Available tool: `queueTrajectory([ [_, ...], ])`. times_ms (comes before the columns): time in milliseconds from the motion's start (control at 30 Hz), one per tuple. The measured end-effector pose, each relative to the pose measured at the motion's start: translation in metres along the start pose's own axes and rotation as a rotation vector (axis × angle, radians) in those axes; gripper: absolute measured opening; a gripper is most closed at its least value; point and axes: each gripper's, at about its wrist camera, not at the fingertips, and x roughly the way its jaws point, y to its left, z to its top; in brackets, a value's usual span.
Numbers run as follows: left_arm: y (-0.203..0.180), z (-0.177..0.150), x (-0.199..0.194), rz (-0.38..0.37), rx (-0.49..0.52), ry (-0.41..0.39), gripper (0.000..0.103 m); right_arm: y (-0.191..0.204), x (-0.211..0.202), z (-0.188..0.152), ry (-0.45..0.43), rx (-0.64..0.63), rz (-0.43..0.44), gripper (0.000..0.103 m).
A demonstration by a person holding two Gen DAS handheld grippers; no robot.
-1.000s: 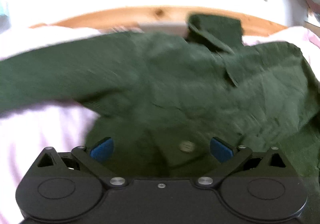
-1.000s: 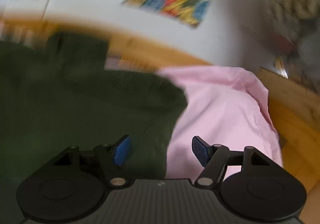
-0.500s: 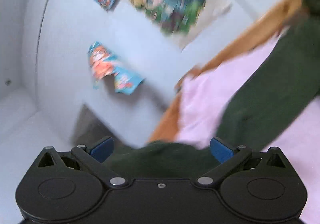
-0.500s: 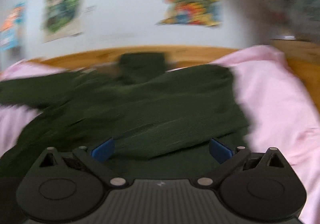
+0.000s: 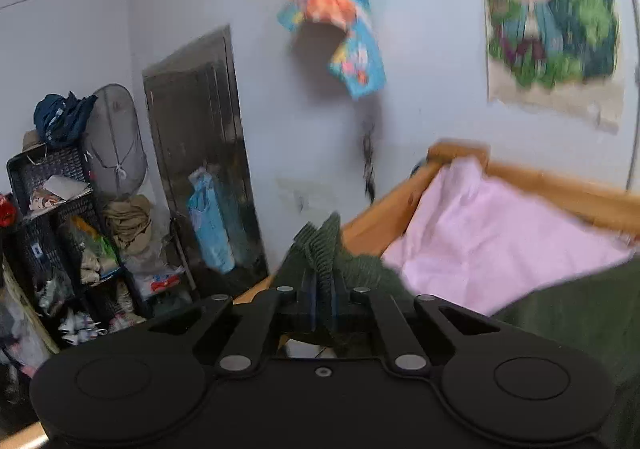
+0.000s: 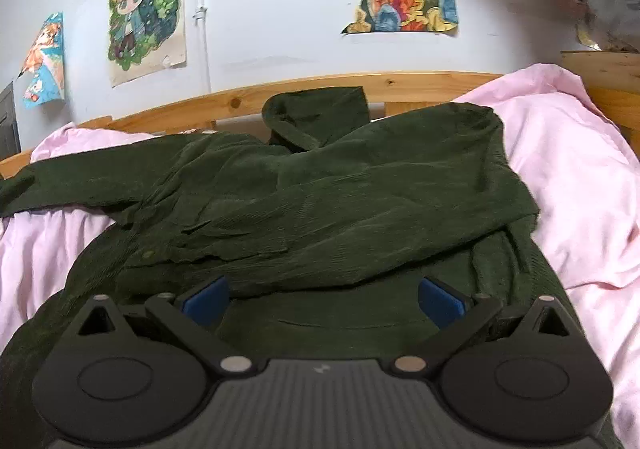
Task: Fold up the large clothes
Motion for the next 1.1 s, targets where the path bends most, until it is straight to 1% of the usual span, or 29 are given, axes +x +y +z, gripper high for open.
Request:
queueTrajectory([
  [100,-0.016,0.01,-0.034,-0.057,-0.027,-0.107,0.003,-0.006,-0.008,0.0,-0.017,0.01,-0.008,0.103],
  [167,-0.03,0.018,-0.062,-0.1,-0.052,-0.151,0.003,-0.009,-0.013,0.001,-0.027,0.013,-0.01,0.103],
  [200,-0.041,0.022,-0.079,-0.134,-0.062,-0.169,0.003,-0.012,-0.015,0.002,-0.035,0.015,-0.01,0.103],
  [300,-0.079,0.029,-0.131,-0.254,-0.047,-0.222,0.003,-0.017,-0.022,0.003,-0.056,0.022,-0.016,0.103],
  [367,-0.107,0.029,-0.161,-0.361,-0.054,-0.237,0.003,-0.021,-0.028,0.005,-0.075,0.033,-0.018,0.103],
  [467,-0.154,0.025,-0.19,-0.515,-0.064,-0.224,0.003,-0.029,-0.036,0.008,-0.095,0.051,-0.023,0.103],
  [533,-0.193,0.018,-0.199,-0.619,-0.049,-0.19,0.003,-0.035,-0.042,0.01,-0.111,0.063,-0.025,0.103],
  [600,-0.227,0.006,-0.2,-0.696,-0.048,-0.154,0.003,-0.042,-0.046,0.01,-0.122,0.06,-0.035,0.103],
  [667,-0.261,-0.015,-0.199,-0.764,-0.054,-0.15,0.004,-0.047,-0.049,0.009,-0.125,0.058,-0.059,0.103],
  [733,-0.291,-0.039,-0.197,-0.817,-0.057,-0.15,0.004,-0.054,-0.051,0.009,-0.125,0.069,-0.083,0.103],
  [767,-0.305,-0.051,-0.196,-0.839,-0.056,-0.135,0.006,-0.058,-0.052,0.009,-0.125,0.08,-0.095,0.103],
  [800,-0.321,-0.061,-0.191,-0.884,-0.045,-0.097,0.011,-0.062,-0.052,0.009,-0.127,0.093,-0.106,0.103],
  [833,-0.334,-0.069,-0.188,-0.928,-0.037,-0.056,0.013,-0.065,-0.053,0.01,-0.129,0.103,-0.113,0.103],
  [867,-0.343,-0.078,-0.184,-0.975,-0.039,-0.009,0.023,-0.069,-0.052,0.01,-0.129,0.11,-0.121,0.103],
  [900,-0.351,-0.086,-0.18,-1.018,-0.034,0.042,0.037,-0.072,-0.052,0.011,-0.129,0.117,-0.131,0.103],
  [933,-0.355,-0.092,-0.179,-1.041,-0.036,0.077,0.046,-0.075,-0.051,0.01,-0.129,0.124,-0.137,0.103],
  [967,-0.356,-0.098,-0.177,-1.065,-0.034,0.105,0.064,-0.077,-0.051,0.01,-0.129,0.13,-0.142,0.103],
  [1000,-0.354,-0.103,-0.177,-1.076,-0.029,0.109,0.072,-0.079,-0.049,0.009,-0.125,0.137,-0.145,0.103],
  [1033,-0.35,-0.106,-0.177,-1.081,-0.018,0.1,0.075,-0.081,-0.048,0.008,-0.12,0.144,-0.146,0.103],
  [1100,-0.337,-0.109,-0.176,-1.078,0.03,0.079,0.083,-0.082,-0.044,0.006,-0.109,0.155,-0.14,0.103],
])
